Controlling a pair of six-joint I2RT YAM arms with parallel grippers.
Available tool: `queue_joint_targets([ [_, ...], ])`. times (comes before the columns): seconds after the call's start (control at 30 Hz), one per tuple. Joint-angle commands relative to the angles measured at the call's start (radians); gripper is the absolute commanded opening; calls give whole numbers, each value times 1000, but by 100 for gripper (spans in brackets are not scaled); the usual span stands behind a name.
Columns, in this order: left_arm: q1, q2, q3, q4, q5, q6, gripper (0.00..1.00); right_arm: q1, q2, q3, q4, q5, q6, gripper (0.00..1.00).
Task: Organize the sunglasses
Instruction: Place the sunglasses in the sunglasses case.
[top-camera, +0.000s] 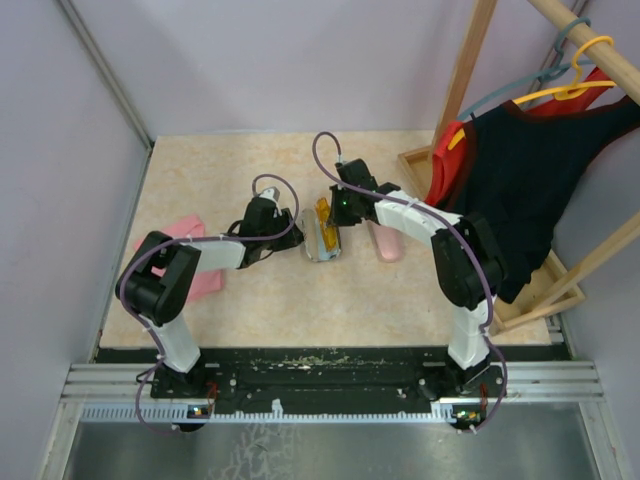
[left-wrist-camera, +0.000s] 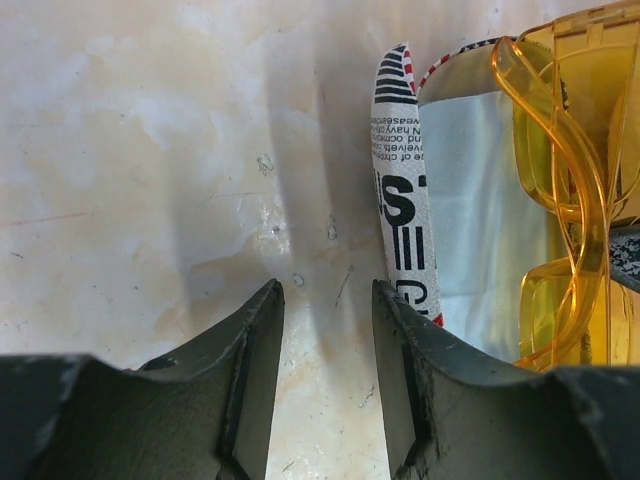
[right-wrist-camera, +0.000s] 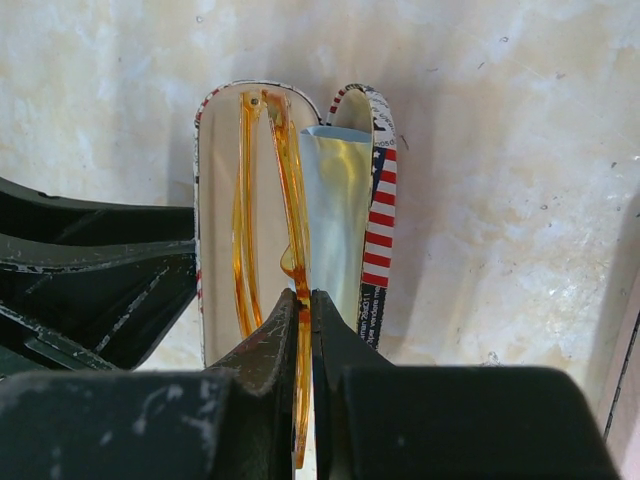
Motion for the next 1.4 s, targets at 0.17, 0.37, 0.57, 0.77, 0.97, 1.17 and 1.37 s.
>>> queue_joint_targets([
  [0.17,4,1,14,16,60,13,48,-10,-10,36,10,46,9,0],
  [0.37,4,-2,27,20,82,13,48,-21,-13,17,27,9,2,0],
  [0.57,4,17,48,26,107,17,48,-34,-2,16,40,-64,-35,0],
  [0.77,3,27,73,17,108,20,48,-53,13,17,20,-114,-83,0],
  [0.97,2,31,81,11,112,20,47,-67,23,-9,42,-123,-70,0],
  [1.17,1,36,90,1,113,21,47,-75,58,-12,61,-173,-47,0],
  [1.37,1,35,90,-2,112,24,47,-77,81,-9,57,-172,-46,0],
])
